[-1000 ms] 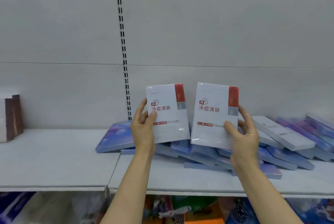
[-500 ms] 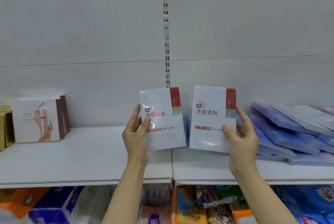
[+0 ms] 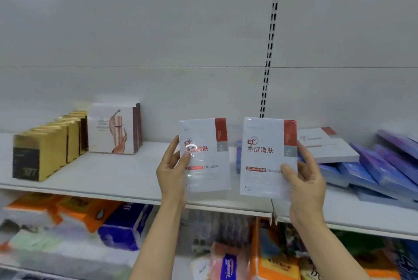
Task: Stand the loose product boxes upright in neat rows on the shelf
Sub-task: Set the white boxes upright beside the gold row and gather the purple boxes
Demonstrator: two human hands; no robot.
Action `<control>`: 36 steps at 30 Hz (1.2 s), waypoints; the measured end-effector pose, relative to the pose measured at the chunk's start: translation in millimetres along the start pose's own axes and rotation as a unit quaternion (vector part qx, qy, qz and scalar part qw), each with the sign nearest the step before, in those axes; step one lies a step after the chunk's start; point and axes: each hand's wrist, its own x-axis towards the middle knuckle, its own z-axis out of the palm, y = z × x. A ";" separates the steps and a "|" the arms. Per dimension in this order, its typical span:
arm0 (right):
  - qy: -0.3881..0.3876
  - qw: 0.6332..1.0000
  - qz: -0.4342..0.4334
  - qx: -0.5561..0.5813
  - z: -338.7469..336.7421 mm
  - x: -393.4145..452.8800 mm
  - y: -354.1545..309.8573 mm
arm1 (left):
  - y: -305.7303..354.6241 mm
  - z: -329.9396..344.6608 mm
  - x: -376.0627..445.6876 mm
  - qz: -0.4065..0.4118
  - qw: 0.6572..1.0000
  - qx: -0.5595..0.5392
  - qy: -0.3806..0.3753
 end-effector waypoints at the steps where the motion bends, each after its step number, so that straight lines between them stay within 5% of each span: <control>1: -0.008 1.000 0.004 0.003 3.6 -2.5 2.3 | 1.2 -6.8 2.2 0.002 1.000 0.002 0.006; 8: -0.050 0.998 0.030 0.008 39.1 -16.7 20.7 | 8.9 -52.2 35.2 0.000 0.999 0.030 0.042; 20: -0.025 1.000 0.010 0.002 151.9 -9.5 67.6 | 7.5 -106.0 161.1 0.016 0.997 0.068 -0.015; 30: 0.024 0.999 0.012 -0.021 210.7 -13.6 101.3 | -11.1 -94.4 230.8 0.052 0.985 0.157 -0.050; 36: -0.018 0.996 0.010 -0.083 235.9 -10.7 120.8 | -17.4 -91.6 241.7 0.066 0.965 0.254 -0.026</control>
